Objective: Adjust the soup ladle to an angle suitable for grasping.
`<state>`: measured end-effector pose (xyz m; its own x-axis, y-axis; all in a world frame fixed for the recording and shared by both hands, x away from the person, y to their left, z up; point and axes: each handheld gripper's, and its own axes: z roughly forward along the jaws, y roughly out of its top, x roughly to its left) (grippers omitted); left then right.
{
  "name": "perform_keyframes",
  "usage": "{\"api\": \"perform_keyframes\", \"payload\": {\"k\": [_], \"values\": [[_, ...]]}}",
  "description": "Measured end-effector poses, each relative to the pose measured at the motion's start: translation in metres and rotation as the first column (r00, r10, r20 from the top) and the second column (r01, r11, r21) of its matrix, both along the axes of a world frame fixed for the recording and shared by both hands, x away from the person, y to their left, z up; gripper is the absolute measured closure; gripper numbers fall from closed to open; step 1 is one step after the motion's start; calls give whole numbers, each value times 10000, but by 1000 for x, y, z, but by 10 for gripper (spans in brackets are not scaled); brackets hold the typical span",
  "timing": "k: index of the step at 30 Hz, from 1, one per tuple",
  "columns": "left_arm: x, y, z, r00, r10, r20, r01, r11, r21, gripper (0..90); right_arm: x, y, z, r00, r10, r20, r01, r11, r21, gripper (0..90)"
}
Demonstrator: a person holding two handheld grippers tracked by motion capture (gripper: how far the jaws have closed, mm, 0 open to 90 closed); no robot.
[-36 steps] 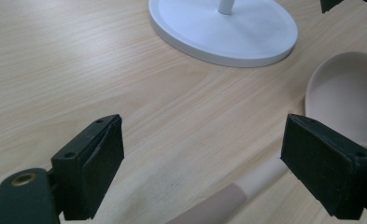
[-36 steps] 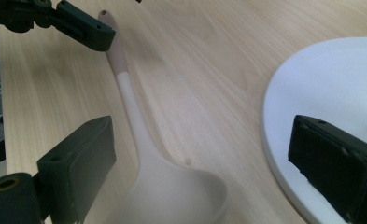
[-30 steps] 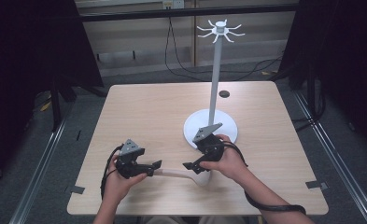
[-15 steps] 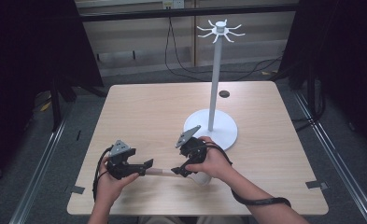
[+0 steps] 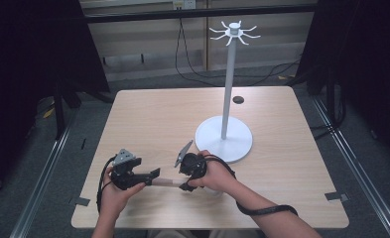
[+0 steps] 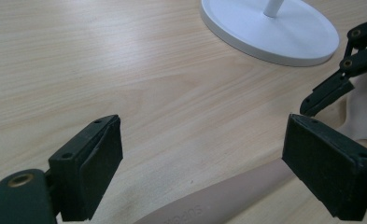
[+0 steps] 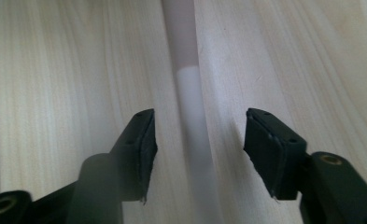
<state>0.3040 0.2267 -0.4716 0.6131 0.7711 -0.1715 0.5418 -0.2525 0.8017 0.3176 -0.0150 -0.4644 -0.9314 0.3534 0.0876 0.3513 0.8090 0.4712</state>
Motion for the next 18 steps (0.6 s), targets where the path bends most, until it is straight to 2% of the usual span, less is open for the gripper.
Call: {"api": "perform_keyframes", "payload": {"k": [1,4,6,7,11,13,14,15,16,17,18], "values": [[0,0,0,10000,7,14,-7,10000,-4,121,1,2,-2,9998,197,37,-197,9998,-98,484],[0,0,1,10000,36,51,-36,10000,-8,121,1,7,-6,9996,80,-278,-91,9992,-379,515],[0,0,1,10000,16,36,-16,10000,-24,121,1,8,-7,9996,129,-234,-139,9990,-419,524],[0,1,1,10000,35,61,-35,10000,-1,121,2,12,-10,9994,233,-265,-253,9968,-757,546],[0,2,1,9999,139,66,-139,9999,27,121,3,15,-10,9997,246,-75,-252,9950,-962,612],[1,2,1,9999,146,73,-146,9999,-39,121,4,15,-10,9995,320,48,-313,9940,-1049,694],[1,3,1,9998,170,90,-169,9998,-47,121,4,15,-9,9995,309,13,-306,9943,-1024,765],[1,3,2,9998,169,104,-169,9998,-64,121,3,16,-9,9997,213,-113,-223,9950,-970,771],[0,3,2,9996,220,154,-219,9997,-51,121,2,17,-9,9995,299,-75,-306,9938,-1066,776],[0,4,3,9996,223,175,-222,9997,-75,121,3,16,-8,9976,691,69,-677,9896,-1268,783],[0,4,3,9996,223,190,-221,9997,-100,121,2,17,-8,9982,577,147,-555,9909,-1225,792]]}}
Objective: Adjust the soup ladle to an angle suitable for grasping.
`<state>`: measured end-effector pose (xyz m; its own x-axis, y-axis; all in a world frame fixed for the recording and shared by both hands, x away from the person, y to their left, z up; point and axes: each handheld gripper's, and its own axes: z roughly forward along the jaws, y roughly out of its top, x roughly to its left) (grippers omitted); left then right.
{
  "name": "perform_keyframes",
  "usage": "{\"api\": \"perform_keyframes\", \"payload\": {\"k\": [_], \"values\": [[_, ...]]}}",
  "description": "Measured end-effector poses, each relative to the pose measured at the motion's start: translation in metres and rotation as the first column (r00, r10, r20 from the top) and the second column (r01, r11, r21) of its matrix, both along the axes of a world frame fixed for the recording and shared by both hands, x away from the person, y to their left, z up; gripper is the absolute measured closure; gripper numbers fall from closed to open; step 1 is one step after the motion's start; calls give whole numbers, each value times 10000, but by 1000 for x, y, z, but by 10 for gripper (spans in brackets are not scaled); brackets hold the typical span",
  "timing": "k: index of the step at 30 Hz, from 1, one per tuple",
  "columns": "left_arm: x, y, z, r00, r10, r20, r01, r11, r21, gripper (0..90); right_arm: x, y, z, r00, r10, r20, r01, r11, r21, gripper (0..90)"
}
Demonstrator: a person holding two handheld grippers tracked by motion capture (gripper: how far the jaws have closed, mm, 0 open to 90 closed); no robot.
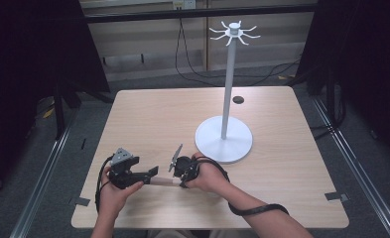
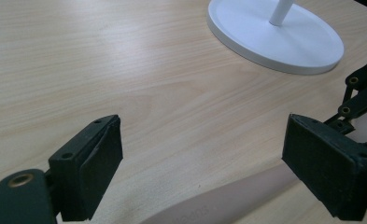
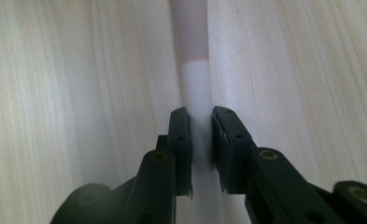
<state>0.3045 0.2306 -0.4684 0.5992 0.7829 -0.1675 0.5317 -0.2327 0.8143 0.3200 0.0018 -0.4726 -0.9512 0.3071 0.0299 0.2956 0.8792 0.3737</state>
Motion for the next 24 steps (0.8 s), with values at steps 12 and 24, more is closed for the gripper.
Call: {"api": "perform_keyframes", "payload": {"k": [12,24], "values": [[0,-6,3,9998,-58,206,60,9999,-87,121,11,-47,20,9823,-1862,-208,1865,9616,2014,796],[2,-15,-1,9994,-334,105,335,9994,-84,121,10,-90,45,9316,-3606,463,2994,8331,4652,796]]}}
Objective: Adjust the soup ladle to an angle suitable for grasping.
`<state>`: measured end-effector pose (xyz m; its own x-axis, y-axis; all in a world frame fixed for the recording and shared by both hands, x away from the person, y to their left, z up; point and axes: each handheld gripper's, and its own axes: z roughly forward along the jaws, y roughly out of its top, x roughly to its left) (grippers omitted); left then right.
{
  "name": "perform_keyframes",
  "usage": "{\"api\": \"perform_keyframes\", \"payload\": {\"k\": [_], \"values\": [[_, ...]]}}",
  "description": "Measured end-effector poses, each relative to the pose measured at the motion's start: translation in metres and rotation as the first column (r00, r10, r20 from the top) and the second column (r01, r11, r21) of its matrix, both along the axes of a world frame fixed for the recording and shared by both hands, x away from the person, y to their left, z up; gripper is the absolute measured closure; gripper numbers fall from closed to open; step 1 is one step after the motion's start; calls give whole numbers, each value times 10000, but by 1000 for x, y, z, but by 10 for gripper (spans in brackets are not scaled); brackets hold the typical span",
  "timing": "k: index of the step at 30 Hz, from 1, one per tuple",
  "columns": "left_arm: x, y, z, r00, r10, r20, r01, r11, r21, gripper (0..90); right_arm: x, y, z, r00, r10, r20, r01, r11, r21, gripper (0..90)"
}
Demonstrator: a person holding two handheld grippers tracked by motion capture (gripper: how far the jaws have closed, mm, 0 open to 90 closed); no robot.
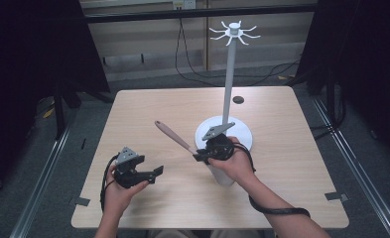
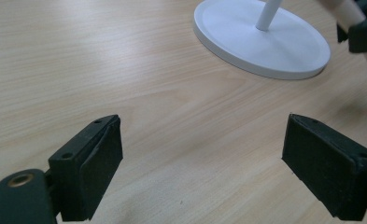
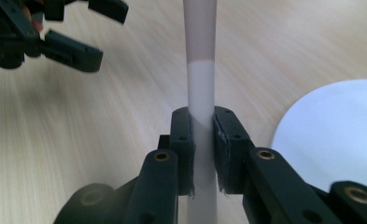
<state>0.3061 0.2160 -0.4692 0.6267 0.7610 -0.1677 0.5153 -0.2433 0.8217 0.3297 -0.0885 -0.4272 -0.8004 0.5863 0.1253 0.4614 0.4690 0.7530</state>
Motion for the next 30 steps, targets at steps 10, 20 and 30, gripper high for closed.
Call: {"api": "perform_keyframes", "payload": {"k": [10,20,30], "values": [[1,-4,-2,9998,-170,-75,171,9998,49,121,-1,-15,11,9973,-434,600,372,9942,1005,797],[3,-13,-5,9991,-409,-134,411,9991,121,121,-7,-38,27,9872,-1153,1100,941,9789,1816,796],[6,-20,-8,9974,-695,-177,698,9974,200,117,-15,-64,41,9729,-1672,1596,1307,9675,2164,796]]}}
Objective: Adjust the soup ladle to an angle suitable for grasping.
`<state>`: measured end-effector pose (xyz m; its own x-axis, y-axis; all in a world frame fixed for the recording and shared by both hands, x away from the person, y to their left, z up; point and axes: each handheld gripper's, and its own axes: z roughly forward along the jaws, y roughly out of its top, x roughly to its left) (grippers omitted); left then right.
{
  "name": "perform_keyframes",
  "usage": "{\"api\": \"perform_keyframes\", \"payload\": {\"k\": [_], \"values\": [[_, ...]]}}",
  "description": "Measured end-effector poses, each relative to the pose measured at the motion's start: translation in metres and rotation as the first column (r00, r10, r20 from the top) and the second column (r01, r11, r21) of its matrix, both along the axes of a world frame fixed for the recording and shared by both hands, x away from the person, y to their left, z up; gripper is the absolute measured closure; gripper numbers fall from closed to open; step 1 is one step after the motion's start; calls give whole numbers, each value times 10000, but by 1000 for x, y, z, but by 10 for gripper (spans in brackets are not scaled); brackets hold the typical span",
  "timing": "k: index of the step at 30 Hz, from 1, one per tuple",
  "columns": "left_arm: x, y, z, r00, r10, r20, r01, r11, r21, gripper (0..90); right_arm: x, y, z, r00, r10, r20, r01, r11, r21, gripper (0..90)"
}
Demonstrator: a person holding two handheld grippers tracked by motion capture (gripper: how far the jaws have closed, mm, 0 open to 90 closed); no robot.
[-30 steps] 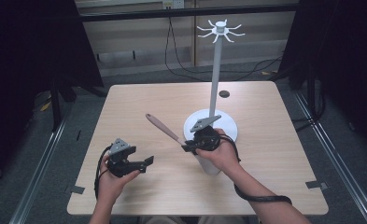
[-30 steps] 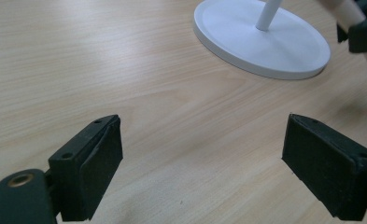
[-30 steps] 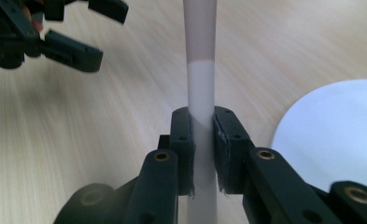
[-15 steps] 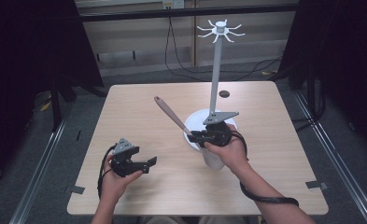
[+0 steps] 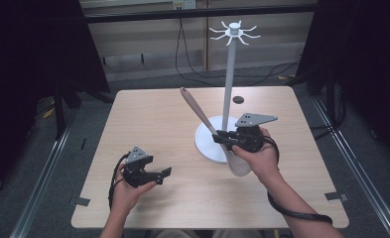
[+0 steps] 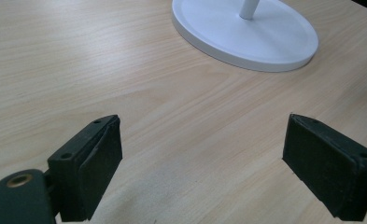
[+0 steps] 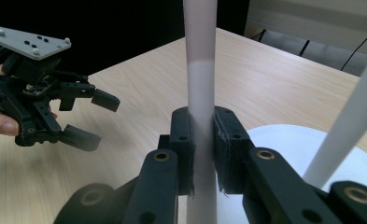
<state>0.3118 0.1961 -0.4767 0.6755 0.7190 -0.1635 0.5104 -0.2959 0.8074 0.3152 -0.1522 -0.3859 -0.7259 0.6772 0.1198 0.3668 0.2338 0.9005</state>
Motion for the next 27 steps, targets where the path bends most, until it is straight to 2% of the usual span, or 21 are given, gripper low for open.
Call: {"api": "perform_keyframes", "payload": {"k": [2,3,13,15,22,27], "values": [[0,-1,0,10000,23,-19,-23,9999,-120,116,-1,-2,1,10000,-63,52,63,10000,16,797],[0,-1,0,10000,-48,-9,48,10000,-38,113,-2,-8,3,9998,-197,72,196,9997,149,797],[2,-5,-1,10000,-36,-17,36,9999,-129,108,-9,-24,12,9975,-538,454,521,9979,383,797],[3,-5,-1,10000,-47,-20,46,9999,-128,108,-10,-24,13,9973,-566,459,548,9977,398,797],[3,-5,-1,10000,-95,17,95,10000,6,107,-14,-31,22,9929,-793,885,735,9951,664,797],[3,-5,-1,10000,-47,23,47,10000,-81,107,-17,-33,29,9897,-904,1109,809,9929,872,797]]}}
